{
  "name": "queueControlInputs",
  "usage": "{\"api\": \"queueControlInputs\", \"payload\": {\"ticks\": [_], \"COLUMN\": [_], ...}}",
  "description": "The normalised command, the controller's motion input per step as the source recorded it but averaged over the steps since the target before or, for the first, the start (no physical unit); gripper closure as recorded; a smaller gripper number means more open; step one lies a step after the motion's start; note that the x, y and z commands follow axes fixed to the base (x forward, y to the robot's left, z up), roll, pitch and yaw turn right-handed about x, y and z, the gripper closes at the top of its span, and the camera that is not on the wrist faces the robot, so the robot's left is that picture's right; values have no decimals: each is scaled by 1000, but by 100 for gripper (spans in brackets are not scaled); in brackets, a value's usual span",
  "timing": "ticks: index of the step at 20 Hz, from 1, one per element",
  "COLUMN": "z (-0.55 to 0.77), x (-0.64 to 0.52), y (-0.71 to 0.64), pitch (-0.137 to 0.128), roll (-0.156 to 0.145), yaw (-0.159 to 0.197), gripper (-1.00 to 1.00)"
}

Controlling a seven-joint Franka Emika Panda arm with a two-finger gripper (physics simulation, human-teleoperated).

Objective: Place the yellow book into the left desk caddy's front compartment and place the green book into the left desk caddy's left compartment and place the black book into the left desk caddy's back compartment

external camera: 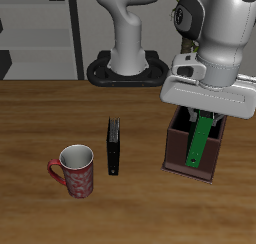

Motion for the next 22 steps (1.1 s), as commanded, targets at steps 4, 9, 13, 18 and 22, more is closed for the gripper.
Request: {"api": "queueControlInputs", "payload": {"ticks": [4,9,13,18,22], "z": [707,743,354,-33,18], "x": [-412,-499,-417,-569,-512], "y": [-167,-104,-36,234,178], "pitch": [-75,-109,-56,-27,-25], "roll": [-35,-20,-9,32,-40], "yaw": [5,19,-16,-62,-49], "gripper": [100,100,100,100,100]}}
